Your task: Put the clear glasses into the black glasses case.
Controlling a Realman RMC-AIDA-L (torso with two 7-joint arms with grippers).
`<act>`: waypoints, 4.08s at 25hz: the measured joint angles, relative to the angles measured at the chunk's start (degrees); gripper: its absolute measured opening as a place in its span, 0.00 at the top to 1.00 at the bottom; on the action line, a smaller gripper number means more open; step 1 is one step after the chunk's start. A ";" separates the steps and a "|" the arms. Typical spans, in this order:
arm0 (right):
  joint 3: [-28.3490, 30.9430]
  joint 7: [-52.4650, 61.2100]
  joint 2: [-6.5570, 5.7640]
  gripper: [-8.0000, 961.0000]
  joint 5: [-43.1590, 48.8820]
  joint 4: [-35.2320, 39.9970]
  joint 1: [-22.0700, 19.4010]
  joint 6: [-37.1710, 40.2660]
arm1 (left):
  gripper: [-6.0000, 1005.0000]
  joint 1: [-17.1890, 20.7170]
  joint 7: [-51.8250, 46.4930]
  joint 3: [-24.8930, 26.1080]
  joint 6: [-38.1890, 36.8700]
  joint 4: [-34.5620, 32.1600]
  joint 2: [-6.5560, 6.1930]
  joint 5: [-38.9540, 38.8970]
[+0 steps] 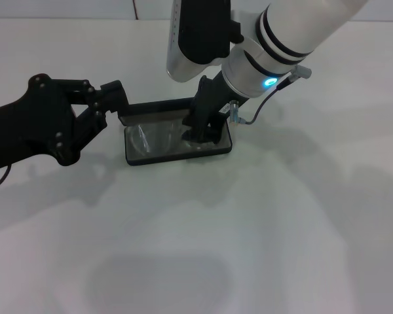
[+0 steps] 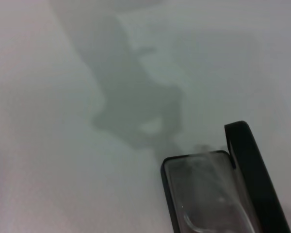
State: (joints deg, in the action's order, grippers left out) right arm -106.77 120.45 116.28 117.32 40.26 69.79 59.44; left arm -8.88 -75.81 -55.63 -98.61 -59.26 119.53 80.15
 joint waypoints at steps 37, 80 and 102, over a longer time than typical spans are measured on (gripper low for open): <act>36.08 -33.84 -0.89 0.78 -39.92 5.72 -47.99 15.35 | 0.95 -29.34 -5.55 8.00 34.72 29.54 0.09 10.97; 35.84 -50.29 -1.83 0.75 -39.49 -2.02 -39.35 24.96 | 0.79 -11.11 6.66 -1.23 6.42 15.59 -0.31 5.61; 34.85 -50.00 -0.83 0.13 -26.86 4.02 -39.89 27.99 | 0.11 -6.77 8.16 -1.34 3.73 8.89 -0.57 13.88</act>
State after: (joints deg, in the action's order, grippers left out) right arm -71.92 70.45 115.45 90.46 44.28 29.90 87.43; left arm -15.65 -67.65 -56.97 -94.88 -50.37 118.96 94.03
